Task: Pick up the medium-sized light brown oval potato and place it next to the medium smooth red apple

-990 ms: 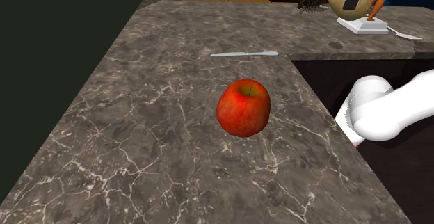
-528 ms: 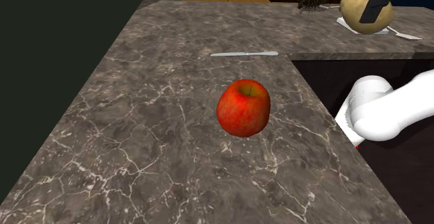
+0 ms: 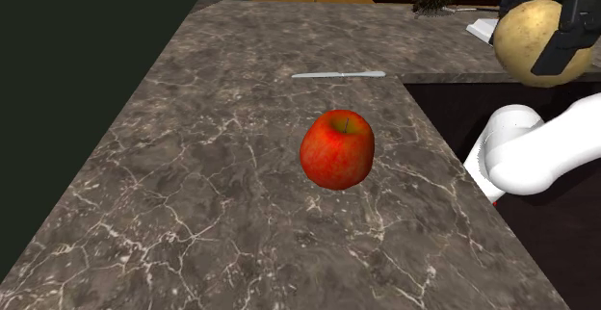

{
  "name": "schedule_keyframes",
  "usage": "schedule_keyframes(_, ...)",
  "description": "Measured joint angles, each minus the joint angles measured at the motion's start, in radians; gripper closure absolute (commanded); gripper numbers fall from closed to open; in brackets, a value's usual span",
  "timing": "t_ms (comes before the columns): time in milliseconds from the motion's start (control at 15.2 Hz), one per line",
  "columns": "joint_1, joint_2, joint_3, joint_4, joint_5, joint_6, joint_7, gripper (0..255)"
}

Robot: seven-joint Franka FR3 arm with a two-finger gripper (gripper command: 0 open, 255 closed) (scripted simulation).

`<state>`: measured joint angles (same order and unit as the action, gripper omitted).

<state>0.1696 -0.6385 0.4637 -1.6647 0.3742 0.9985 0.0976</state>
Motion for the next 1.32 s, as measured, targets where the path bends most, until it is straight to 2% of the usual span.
schedule_keyframes(264, -0.016, 0.050, 0.115, 0.069, 0.053, 0.021, 0.121, 255)
schedule_keyframes(396, -0.019, 0.055, 0.142, 0.065, 0.065, 0.039, 0.144, 255)
schedule_keyframes(1320, 0.016, -0.074, 0.148, -0.216, 0.102, 0.196, 0.088, 255)
